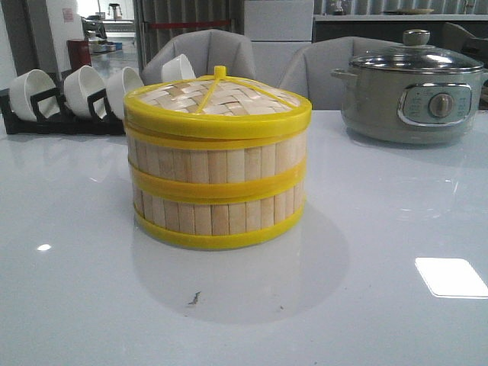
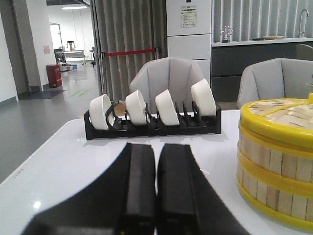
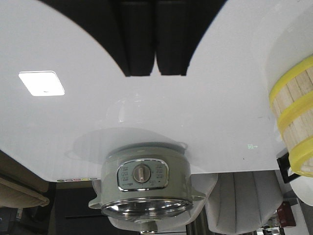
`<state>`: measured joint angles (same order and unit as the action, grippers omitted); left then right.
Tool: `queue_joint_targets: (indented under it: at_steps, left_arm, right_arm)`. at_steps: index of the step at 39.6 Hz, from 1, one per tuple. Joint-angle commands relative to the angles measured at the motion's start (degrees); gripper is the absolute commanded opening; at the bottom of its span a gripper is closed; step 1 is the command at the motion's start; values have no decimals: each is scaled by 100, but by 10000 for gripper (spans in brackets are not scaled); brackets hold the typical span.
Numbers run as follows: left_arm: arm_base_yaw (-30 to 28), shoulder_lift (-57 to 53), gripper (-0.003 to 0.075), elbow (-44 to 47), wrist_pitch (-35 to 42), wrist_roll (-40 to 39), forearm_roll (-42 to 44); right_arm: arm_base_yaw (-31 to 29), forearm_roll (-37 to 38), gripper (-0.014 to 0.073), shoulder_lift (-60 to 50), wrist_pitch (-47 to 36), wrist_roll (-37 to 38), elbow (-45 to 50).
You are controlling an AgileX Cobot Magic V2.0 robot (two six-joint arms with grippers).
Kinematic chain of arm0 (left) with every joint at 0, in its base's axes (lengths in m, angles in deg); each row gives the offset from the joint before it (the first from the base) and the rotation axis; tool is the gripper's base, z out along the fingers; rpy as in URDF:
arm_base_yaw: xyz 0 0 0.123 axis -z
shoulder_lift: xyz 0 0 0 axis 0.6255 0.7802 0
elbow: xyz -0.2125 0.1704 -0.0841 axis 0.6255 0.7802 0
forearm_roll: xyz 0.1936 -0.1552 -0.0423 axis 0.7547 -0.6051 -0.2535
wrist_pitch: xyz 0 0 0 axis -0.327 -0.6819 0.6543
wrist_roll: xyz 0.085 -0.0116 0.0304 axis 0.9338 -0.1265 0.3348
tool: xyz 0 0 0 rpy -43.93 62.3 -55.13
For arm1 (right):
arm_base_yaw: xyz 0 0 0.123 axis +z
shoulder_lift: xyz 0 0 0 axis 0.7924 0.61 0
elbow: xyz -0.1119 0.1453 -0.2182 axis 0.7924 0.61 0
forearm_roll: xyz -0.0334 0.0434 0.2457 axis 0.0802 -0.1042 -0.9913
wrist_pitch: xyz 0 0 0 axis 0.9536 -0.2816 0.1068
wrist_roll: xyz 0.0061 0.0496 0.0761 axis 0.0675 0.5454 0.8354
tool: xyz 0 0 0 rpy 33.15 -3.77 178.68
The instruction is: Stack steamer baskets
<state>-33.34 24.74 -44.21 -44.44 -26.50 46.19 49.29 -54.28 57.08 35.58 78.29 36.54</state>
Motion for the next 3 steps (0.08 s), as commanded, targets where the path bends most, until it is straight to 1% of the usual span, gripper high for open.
queue_joint_targets:
  at_steps: [1, 3]
  left_arm:
    - [0, -82, 94, 2, 503, -7, 4]
    - [0, -82, 94, 2, 503, -7, 4]
  right_arm:
    - [-29, 0, 46, -116, -505, -36, -84]
    - [-29, 0, 46, -116, -505, -36, -84]
